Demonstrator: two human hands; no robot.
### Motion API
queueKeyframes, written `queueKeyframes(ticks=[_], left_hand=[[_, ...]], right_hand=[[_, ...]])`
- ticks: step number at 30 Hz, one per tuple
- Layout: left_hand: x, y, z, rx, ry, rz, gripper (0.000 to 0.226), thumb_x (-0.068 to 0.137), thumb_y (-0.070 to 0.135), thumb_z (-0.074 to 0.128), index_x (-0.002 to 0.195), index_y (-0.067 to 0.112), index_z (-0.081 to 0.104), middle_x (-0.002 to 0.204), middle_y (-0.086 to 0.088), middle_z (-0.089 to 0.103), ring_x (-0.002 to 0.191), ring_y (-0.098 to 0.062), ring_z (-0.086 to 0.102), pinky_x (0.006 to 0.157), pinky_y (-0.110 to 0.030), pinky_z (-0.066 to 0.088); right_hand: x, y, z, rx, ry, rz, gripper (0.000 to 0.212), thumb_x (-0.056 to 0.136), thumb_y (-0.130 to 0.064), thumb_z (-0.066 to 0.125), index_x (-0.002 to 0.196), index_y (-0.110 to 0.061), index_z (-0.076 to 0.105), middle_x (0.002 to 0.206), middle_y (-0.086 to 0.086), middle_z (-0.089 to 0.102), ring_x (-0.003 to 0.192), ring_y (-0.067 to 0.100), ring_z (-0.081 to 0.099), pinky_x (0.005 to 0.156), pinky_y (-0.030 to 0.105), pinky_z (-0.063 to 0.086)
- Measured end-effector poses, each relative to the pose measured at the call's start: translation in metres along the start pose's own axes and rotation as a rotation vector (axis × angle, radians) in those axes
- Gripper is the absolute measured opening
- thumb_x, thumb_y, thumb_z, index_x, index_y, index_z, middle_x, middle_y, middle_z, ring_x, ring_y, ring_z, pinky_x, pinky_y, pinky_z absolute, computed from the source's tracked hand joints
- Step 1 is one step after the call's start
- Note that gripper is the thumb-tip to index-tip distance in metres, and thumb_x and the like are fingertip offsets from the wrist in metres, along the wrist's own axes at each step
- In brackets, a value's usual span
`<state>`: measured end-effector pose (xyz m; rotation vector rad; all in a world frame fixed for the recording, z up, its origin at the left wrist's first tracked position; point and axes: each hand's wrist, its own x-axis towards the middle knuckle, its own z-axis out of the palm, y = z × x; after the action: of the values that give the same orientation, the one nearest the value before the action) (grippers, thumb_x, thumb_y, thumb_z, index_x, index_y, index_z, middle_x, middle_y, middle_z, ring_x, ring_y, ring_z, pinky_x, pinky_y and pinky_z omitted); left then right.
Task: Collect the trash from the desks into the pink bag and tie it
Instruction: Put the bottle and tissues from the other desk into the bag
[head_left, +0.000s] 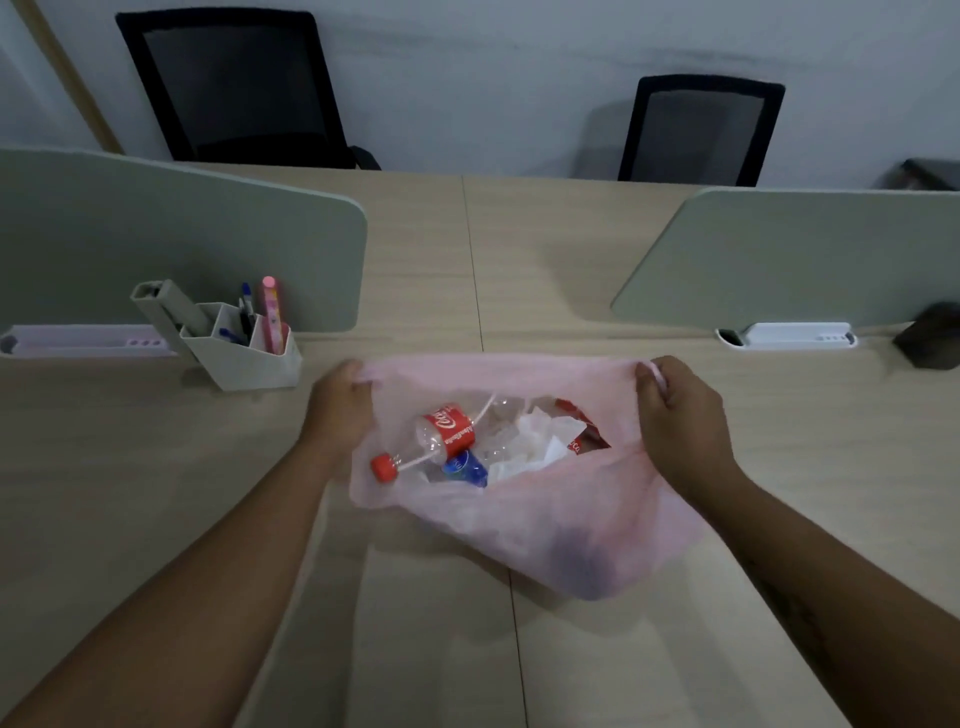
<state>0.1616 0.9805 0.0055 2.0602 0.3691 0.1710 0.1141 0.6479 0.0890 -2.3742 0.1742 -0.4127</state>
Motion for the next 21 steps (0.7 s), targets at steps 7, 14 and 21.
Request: queueKeyframes(ticks=[7, 14, 21], left_hand=[[-0.005, 0.106, -0.078, 0.095, 0.239, 0.386, 0.023, 0.102, 0.027, 0.043, 0.098, 0.012, 0.06, 0.085, -0.005, 0.06, 0.074, -0.02, 0.051, 0.066, -0.031, 0.042], [-0.052, 0.079, -0.154, 0.237, 0.436, 0.324, 0.023, 0.102, 0.027, 0.043, 0.087, 0.015, 0.056, 0.071, 0.005, 0.051, 0.063, -0.012, 0.042, 0.055, -0.024, 0.037], [-0.137, 0.029, -0.167, 0.147, 0.607, 0.032, 0.022, 0.102, 0.034, 0.043, 0.089, 0.024, 0.058, 0.07, 0.008, 0.056, 0.057, -0.001, 0.048, 0.052, -0.024, 0.039]], right_hand=[[0.036, -0.063, -0.01, 0.0, 0.02, -0.234, 0.028, 0.103, -0.035, 0.034, 0.095, -0.014, 0.05, 0.08, 0.004, 0.058, 0.072, 0.029, 0.054, 0.06, 0.036, 0.041], [0.021, -0.095, 0.017, 0.22, -0.159, -0.319, 0.028, 0.103, -0.038, 0.034, 0.099, -0.02, 0.055, 0.078, -0.007, 0.06, 0.071, 0.015, 0.059, 0.056, 0.029, 0.04], [-0.045, -0.099, 0.062, 0.323, -0.667, -0.537, 0.027, 0.103, -0.037, 0.037, 0.104, -0.024, 0.06, 0.093, -0.006, 0.066, 0.083, 0.014, 0.061, 0.074, 0.033, 0.049]])
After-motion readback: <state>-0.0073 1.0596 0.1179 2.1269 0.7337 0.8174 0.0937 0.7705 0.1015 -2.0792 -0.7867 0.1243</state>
